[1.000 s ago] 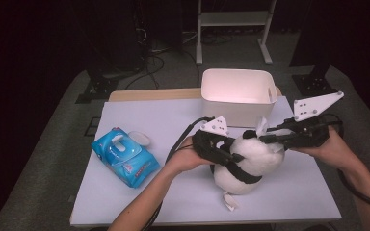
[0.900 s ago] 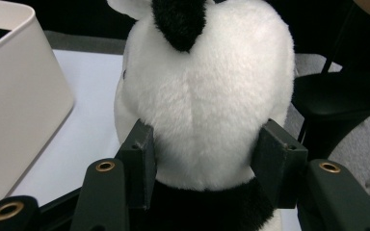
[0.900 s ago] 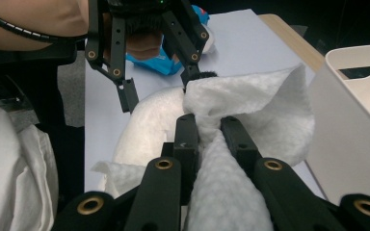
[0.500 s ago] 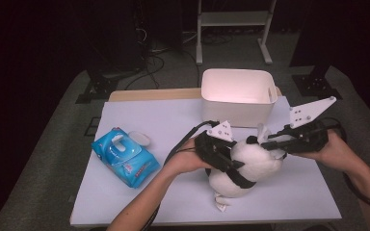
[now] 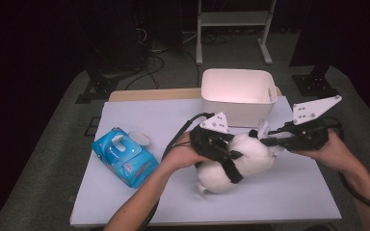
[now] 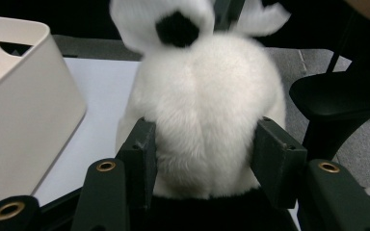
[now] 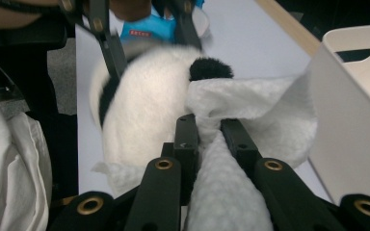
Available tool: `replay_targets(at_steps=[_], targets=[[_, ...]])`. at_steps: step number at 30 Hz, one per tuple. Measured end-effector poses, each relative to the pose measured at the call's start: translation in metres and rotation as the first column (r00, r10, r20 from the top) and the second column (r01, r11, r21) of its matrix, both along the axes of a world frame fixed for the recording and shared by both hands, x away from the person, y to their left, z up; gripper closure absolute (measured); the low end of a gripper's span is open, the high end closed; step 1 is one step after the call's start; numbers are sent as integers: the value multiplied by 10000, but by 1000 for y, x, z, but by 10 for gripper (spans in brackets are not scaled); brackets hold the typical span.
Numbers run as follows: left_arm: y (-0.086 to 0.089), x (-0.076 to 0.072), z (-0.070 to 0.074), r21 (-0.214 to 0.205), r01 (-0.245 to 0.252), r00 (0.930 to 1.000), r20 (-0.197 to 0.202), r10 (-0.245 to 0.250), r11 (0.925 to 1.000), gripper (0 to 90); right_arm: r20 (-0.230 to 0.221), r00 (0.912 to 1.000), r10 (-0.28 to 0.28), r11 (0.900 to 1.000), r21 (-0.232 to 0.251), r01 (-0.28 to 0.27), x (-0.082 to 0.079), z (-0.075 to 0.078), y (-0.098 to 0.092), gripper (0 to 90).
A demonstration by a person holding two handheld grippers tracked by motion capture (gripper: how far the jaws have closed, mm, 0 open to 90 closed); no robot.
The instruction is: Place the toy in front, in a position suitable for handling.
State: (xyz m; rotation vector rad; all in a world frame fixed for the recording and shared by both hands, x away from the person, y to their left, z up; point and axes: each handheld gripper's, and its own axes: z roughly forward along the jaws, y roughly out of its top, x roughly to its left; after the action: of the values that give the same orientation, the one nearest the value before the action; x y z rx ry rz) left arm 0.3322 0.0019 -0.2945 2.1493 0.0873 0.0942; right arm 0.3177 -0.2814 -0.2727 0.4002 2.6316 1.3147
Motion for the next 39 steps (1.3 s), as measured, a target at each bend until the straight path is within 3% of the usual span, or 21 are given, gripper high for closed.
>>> replay_targets(at_steps=[1,3,4,5,8,9,13,17,20,21,22,25,29,31,33,35,39], targets=[[2,-1,0,344,-7,10000,26,7,9994,469,-71,10000,39,10000,-30,-39,1,-5,2,782],[-1,-3,-10,1343,-114,9997,232,84,9909,467,-441,9989,133,9984,-548,-157,5,-22,12,782],[-6,-4,-20,2272,-75,9997,263,15,9738,465,-558,9983,179,9964,-812,-224,6,-29,16,782],[-8,-6,-28,2534,-44,9997,257,-22,9674,460,-770,9967,253,9913,-1267,-350,8,-41,24,780],[-10,-6,-35,2391,77,9996,236,-137,9710,453,-995,9945,325,9850,-1654,-487,7,-56,31,780],[-10,-6,-34,2304,91,9998,174,-135,9730,452,-1061,9939,292,9879,-1484,-449,7,-57,28,781],[-16,-7,-35,2495,379,9992,56,-406,9676,447,-981,9947,324,9969,-683,-392,4,-45,15,781],[-21,-8,-37,2566,475,9987,52,-506,9654,451,-953,9938,574,9947,-802,-651,4,-49,25,779],[-17,-11,-37,3102,310,9989,245,-406,9502,438,-1095,9919,650,9923,-980,-758,3,-59,31,778],[-13,-11,-37,3092,276,9992,199,-355,9506,430,-1106,9920,608,9931,-932,-712,3,-61,30,778],[-10,-12,-36,2930,281,9994,103,-326,9557,421,-1170,9915,566,9942,-841,-667,3,-62,28,779],[-2,-16,-32,2795,209,9994,214,-280,9599,408,-1273,9899,626,9952,-674,-716,1,-66,25,779],[8,-17,-25,2715,76,9993,338,-174,9624,386,-1284,9896,654,9934,-858,-768,-3,-67,26,778],[12,-17,-25,2619,199,9995,184,-256,9649,388,-1274,9885,812,9909,-970,-938,-6,-66,27,777],[13,-17,-26,2680,186,9993,251,-263,9632,394,-1117,9898,879,9907,-934,-985,-8,-64,28,777],[14,-18,-30,2624,296,9993,145,-347,9645,402,-1006,9916,818,9947,-546,-876,-6,-59,27,777],[12,-21,-30,2774,430,9984,225,-513,9598,406,-901,9923,851,9942,-577,-905,-2,-59,31,777]])
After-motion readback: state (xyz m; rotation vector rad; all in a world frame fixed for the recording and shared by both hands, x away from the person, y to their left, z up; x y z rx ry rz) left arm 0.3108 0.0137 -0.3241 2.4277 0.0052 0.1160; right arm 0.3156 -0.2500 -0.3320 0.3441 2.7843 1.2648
